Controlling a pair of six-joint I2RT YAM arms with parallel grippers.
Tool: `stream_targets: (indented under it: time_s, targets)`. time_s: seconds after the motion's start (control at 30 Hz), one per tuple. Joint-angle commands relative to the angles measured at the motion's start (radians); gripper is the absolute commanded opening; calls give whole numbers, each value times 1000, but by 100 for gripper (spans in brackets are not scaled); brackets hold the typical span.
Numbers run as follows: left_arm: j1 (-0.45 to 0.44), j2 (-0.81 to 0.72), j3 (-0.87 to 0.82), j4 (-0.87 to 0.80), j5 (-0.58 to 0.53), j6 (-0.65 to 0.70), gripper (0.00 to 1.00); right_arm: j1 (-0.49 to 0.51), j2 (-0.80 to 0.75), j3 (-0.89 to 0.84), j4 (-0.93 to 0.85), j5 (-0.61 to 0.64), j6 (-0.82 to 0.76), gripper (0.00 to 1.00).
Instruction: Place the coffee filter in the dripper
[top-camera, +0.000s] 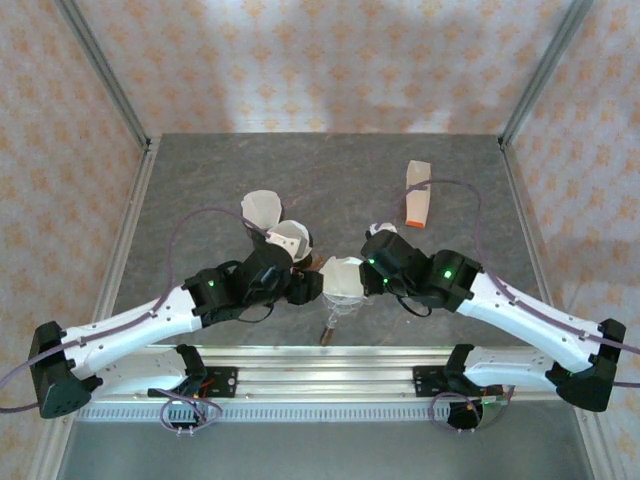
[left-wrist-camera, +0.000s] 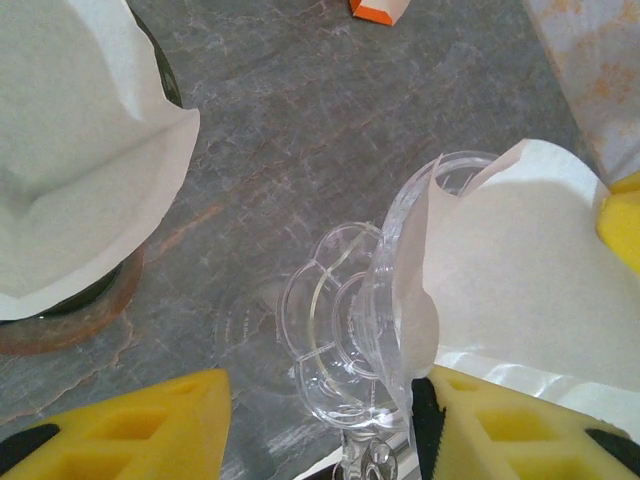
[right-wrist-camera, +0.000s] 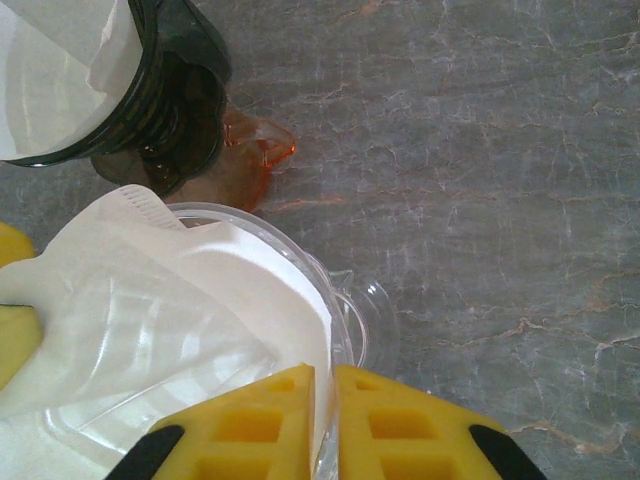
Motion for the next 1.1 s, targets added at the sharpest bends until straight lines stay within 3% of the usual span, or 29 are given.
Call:
stream_targets:
  time_s: [0.0, 0.2, 0.37, 0.5, 0.63, 1.07]
  targets:
    - [-4, -28, -17, 22, -30, -17, 53, -3, 3, -9, -4, 5, -10, 11]
    - [-5, -29, -25, 36, -26, -19, 55, -2, 3, -17, -5, 0, -7, 13]
    - [-5, -27, -28, 45, -21, -21, 57, -2, -29, 2, 0, 11, -17, 48]
    - [-4, -29, -30, 46, -24, -22, 58, 5, -14, 0, -5, -28, -15, 59]
    - [-4, -32, -40, 54, -24, -26, 58, 33, -4, -14, -12, -35, -11, 64]
    - [-3, -43, -57, 59, -29, -30, 61, 34, -26, -52, -8, -21, -4, 64]
